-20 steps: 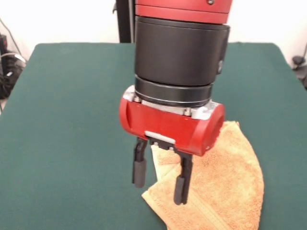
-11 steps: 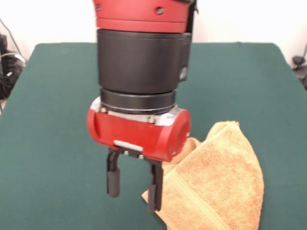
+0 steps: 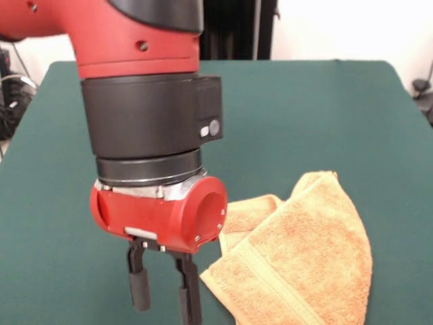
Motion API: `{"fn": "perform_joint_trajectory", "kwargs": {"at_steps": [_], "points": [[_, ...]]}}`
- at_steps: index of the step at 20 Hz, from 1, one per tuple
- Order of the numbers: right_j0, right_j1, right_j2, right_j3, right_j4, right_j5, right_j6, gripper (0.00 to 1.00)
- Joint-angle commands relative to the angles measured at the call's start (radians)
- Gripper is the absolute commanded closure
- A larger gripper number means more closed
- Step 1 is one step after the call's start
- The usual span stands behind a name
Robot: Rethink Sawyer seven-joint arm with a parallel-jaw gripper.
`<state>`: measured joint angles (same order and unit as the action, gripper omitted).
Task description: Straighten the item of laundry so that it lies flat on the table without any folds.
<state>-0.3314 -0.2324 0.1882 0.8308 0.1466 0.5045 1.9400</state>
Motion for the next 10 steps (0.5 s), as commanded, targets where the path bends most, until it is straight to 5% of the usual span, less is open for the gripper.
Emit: {"fn": "perform_joint_trajectory", "kwargs": {"at_steps": [1, 10], "points": [[-0.042, 0.005, 0.317, 0.290, -0.064, -0.039, -0.249, 0.00], [-0.053, -0.013, 0.366, 0.341, -0.084, 0.053, -0.144, 0.00]]}}
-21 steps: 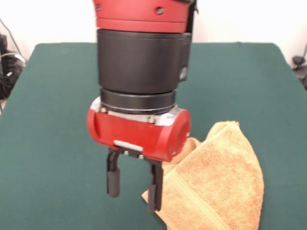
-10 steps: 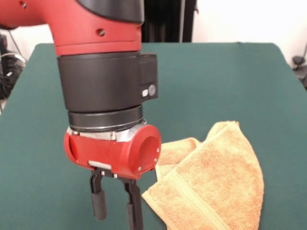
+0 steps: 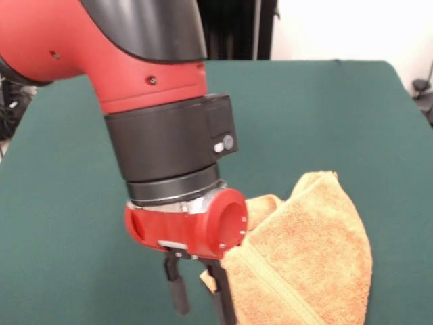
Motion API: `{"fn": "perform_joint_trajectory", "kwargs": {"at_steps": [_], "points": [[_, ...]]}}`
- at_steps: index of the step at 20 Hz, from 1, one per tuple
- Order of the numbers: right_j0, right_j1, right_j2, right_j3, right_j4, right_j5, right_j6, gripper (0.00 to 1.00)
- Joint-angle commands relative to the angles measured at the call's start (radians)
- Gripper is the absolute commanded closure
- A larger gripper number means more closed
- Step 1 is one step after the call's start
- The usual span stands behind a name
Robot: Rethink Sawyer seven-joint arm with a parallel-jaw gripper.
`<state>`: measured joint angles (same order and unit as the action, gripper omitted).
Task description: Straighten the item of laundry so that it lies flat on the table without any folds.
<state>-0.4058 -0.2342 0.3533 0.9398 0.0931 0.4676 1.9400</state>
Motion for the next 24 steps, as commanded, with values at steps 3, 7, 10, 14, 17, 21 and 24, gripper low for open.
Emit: {"fn": "perform_joint_trajectory", "kwargs": {"at_steps": [3, 7, 10, 14, 17, 21, 24], "points": [[0.002, -0.023, 0.230, 0.274, -0.038, 0.106, -0.143, 0.00], [-0.025, -0.026, 0.263, 0.317, -0.059, 0.083, -0.149, 0.00], [-0.032, -0.022, 0.265, 0.327, -0.086, 0.062, -0.147, 0.00], [-0.027, -0.011, 0.245, 0.303, -0.133, 0.026, -0.130, 0.00], [-0.007, -0.026, 0.189, 0.268, -0.182, 0.024, -0.119, 0.00], [0.001, -0.060, 0.121, 0.254, -0.248, 0.112, -0.125, 0.00], [0.001, -0.089, 0.099, 0.260, -0.270, 0.170, -0.110, 0.00]]}}
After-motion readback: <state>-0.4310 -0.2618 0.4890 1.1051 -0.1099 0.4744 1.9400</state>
